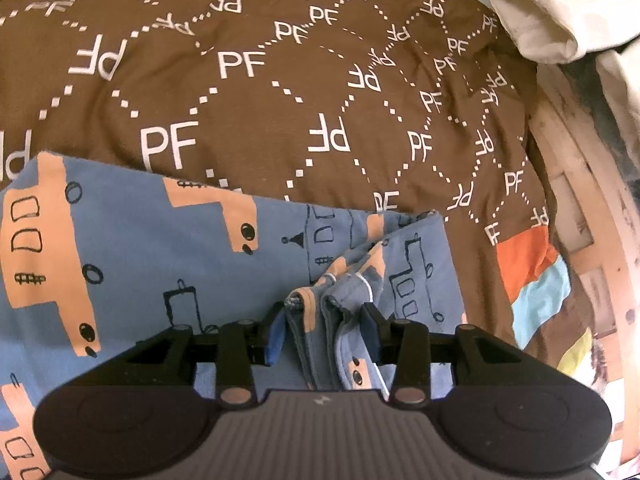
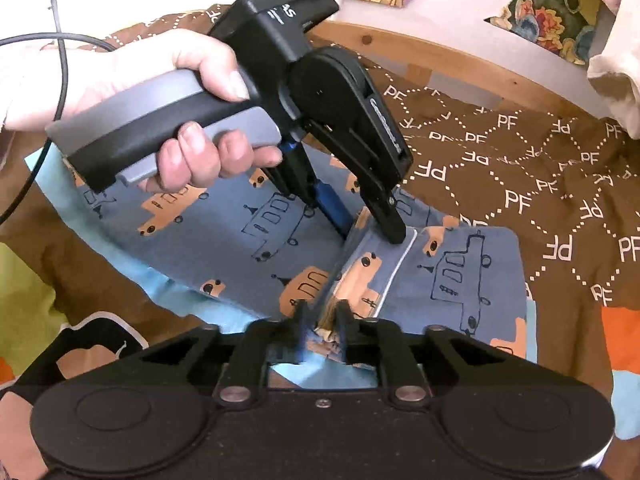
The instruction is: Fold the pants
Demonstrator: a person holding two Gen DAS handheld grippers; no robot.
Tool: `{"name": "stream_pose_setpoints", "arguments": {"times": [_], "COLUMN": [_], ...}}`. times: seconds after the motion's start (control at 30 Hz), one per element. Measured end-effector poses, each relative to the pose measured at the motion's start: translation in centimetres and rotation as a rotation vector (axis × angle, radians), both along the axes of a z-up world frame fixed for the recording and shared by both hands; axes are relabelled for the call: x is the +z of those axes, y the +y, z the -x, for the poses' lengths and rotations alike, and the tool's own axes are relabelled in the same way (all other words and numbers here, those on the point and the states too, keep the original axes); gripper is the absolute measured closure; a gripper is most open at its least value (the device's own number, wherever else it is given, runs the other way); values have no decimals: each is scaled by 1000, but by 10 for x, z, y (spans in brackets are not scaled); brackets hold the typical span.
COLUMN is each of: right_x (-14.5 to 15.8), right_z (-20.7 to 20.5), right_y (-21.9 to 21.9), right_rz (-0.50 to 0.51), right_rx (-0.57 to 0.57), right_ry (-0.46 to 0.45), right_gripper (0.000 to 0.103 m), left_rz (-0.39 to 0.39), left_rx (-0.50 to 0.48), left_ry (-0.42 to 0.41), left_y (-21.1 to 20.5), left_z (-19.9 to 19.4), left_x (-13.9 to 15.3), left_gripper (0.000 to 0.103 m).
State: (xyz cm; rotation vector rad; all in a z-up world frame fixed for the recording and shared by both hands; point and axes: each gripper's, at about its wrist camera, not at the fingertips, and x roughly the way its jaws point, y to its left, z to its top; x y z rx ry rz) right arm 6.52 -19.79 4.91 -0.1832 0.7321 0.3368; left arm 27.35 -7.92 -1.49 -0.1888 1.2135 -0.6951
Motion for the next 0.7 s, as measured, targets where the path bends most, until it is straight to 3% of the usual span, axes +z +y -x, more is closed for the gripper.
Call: {"name": "stream_pose_setpoints", "arguments": {"times": [0.2,0.37,0.5,0.7], "right_x": [-3,-7,-9,-4], "right_z": [2,3,1,-1], "right_y": [5,9,9,1], "right_rz": [37,76,85,12], "right_rx": [15,26,16,-27], "right_ry": [-9,-15,2,27], "right_gripper": [78,78,82,91], "left_rz": [-51,-72,-74,-43], "left_rx": [-3,-21,-12,7], "left_ry": [-32,-58,-64,-38], "left_y": [-9,-14,-15,-11], "left_z": [4,8,10,9], "left_x": [4,8,12,18], "left_gripper": [64,81,83,84]}}
